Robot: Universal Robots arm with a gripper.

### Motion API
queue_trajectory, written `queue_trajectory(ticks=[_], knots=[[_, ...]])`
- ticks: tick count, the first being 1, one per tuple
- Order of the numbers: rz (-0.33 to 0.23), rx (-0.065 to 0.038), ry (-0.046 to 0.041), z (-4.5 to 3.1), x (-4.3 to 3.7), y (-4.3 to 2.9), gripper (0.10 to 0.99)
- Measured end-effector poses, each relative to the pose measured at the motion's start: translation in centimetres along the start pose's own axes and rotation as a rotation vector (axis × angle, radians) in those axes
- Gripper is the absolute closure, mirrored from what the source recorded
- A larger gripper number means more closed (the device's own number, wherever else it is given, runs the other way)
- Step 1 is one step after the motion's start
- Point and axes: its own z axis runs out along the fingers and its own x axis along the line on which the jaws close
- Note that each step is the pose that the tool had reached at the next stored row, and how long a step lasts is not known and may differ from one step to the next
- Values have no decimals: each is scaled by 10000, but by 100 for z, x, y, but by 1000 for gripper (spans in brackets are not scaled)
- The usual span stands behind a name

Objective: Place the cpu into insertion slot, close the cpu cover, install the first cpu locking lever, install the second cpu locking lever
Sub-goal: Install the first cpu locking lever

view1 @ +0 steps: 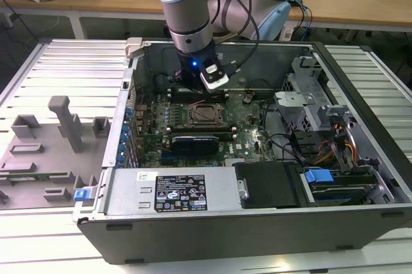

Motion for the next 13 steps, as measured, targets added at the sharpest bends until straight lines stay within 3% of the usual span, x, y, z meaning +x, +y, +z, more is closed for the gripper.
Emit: queue_trajectory(ticks=[2, 8, 10, 13], knots=[[-3, 111, -63, 11, 4, 17, 980], [30, 159, -180, 29, 15, 70, 980], [64, 182, -274, 37, 20, 86, 980], [167, 200, -339, 40, 32, 92, 980]])
